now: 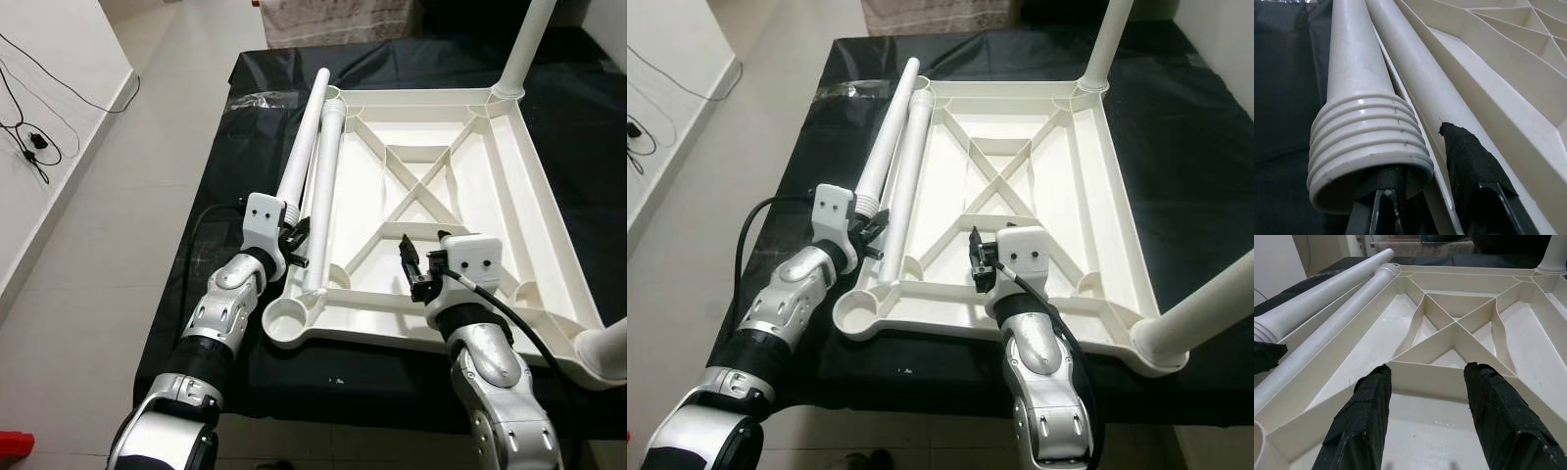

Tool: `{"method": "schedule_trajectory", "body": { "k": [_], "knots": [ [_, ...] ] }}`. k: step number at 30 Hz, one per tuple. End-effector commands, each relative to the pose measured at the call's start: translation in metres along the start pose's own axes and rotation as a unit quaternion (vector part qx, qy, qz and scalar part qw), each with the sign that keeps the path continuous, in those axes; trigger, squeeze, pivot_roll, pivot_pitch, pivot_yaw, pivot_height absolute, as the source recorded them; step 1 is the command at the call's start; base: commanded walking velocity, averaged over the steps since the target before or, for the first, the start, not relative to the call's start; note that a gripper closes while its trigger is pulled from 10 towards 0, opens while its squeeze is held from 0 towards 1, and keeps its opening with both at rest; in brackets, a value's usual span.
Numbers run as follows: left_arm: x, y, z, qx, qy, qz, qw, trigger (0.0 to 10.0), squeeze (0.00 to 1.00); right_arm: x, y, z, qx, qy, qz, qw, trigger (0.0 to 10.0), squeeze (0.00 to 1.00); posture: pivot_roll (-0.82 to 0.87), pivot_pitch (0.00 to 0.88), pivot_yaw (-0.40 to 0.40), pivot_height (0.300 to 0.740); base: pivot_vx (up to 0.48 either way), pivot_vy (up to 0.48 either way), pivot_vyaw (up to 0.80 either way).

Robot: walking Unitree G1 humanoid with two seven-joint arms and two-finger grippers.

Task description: Building children table

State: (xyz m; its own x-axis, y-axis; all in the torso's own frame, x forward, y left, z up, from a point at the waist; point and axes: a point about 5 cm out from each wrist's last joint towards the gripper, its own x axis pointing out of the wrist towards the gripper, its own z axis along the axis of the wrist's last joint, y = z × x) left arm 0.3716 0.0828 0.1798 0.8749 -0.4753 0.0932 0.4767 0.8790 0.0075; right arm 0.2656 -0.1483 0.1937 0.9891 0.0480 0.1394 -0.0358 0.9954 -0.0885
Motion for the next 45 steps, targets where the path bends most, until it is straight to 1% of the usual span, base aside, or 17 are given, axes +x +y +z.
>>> {"method": "schedule_trajectory", "body": {
  "k": [1,9,11,16,18,21,23,29,31,32,34,36,38,39,40,42,45],
  "knots": [
    [-0.007,0.002,-0.014,0.005,0.026,-0.005,1.0,0.0,0.0,-0.002,0.003,-0.001,0.003,0.005,0.005,1.0,10.0,0.0,0.13,0.248,0.058,0.74,0.0,0.0,0.0],
    [-0.011,0.005,-0.009,0.015,0.006,0.016,1.0,0.0,0.0,0.002,0.004,-0.003,0.003,0.005,0.007,1.0,10.0,0.0,0.13,0.226,0.049,0.74,0.0,0.0,0.0],
    [-0.013,0.006,-0.004,0.029,-0.01,0.025,0.999,0.0,0.0,0.003,0.005,-0.004,0.003,0.005,0.01,1.0,10.0,0.0,0.13,0.219,0.047,0.74,0.0,0.0,0.0],
    [-0.014,0.006,-0.002,0.033,-0.015,0.027,0.999,0.0,0.0,0.003,0.006,-0.004,0.003,0.006,0.011,1.0,10.0,0.0,0.13,0.214,0.044,0.74,0.0,0.0,0.0],
    [-0.016,0.007,0.01,0.048,-0.041,0.027,0.998,0.0,0.0,0.006,0.008,-0.005,0.005,0.002,0.016,1.0,10.0,0.0,0.14,0.185,0.036,0.74,0.0,0.0,0.0],
    [-0.016,0.007,0.01,0.048,-0.041,0.027,0.998,0.0,0.0,0.006,0.008,-0.005,0.005,0.002,0.016,1.0,10.0,0.0,0.14,0.185,0.036,0.74,0.0,0.0,0.0],
    [-0.019,0.006,0.02,0.058,-0.062,0.025,0.996,0.0,0.0,0.009,0.01,-0.005,0.005,-0.002,0.019,1.0,10.0,0.0,0.13,0.167,0.036,0.74,0.0,0.0,0.0],
    [-0.023,0.005,0.029,0.065,-0.084,0.029,0.994,0.0,0.0,0.013,0.012,-0.005,0.015,-0.005,0.021,1.0,10.0,0.0,0.13,0.137,0.03,0.74,0.0,0.0,0.0],
    [-0.026,0.004,0.038,0.071,-0.103,0.033,0.992,0.0,0.0,0.017,0.014,-0.009,0.072,0.013,0.016,0.997,10.0,0.0,0.14,0.119,0.027,0.74,0.0,0.0,0.0],
    [-0.026,0.004,0.038,0.071,-0.103,0.033,0.992,0.0,0.0,0.017,0.014,-0.009,0.072,0.013,0.016,0.997,10.0,0.0,0.14,0.119,0.027,0.74,0.0,0.0,0.0],
    [-0.03,0.003,0.043,0.073,-0.112,0.034,0.99,0.0,0.0,0.02,0.016,-0.017,0.121,0.046,0.014,0.992,10.0,0.0,0.15,0.112,0.024,0.74,0.0,0.0,0.0],
    [-0.031,0.003,0.044,0.074,-0.114,0.035,0.99,0.0,0.0,0.021,0.018,-0.021,0.133,0.063,0.015,0.989,10.0,0.0,0.15,0.112,0.024,0.74,0.0,0.0,0.0],
    [-0.036,0.0,0.043,0.073,-0.118,0.037,0.99,0.0,0.0,0.024,0.021,-0.032,0.189,0.103,0.014,0.977,10.0,0.0,0.15,0.103,0.019,0.74,0.0,0.0,0.0],
    [-0.036,0.0,0.043,0.073,-0.118,0.037,0.99,0.0,0.0,0.024,0.021,-0.032,0.189,0.103,0.014,0.977,10.0,0.0,0.15,0.103,0.019,0.74,0.0,0.0,0.0],
    [-0.04,-0.003,0.043,0.071,-0.119,0.034,0.99,0.0,0.0,0.025,0.023,-0.036,0.233,0.114,0.02,0.966,10.0,1.0,0.15,0.103,0.019,0.74,0.0,0.0,0.0],
    [-0.04,-0.003,0.043,0.071,-0.119,0.034,0.99,0.0,0.0,0.025,0.023,-0.036,0.233,0.114,0.02,0.966,10.0,1.0,0.15,0.103,0.019,0.74,0.0,0.0,0.0],
    [-0.055,-0.011,0.044,0.072,-0.119,0.025,0.99,0.0,0.0,0.031,0.027,-0.042,0.351,0.136,0.039,0.925,10.0,1.0,0.16,0.107,0.009,0.74,0.0,0.0,0.0]
  ]
}}
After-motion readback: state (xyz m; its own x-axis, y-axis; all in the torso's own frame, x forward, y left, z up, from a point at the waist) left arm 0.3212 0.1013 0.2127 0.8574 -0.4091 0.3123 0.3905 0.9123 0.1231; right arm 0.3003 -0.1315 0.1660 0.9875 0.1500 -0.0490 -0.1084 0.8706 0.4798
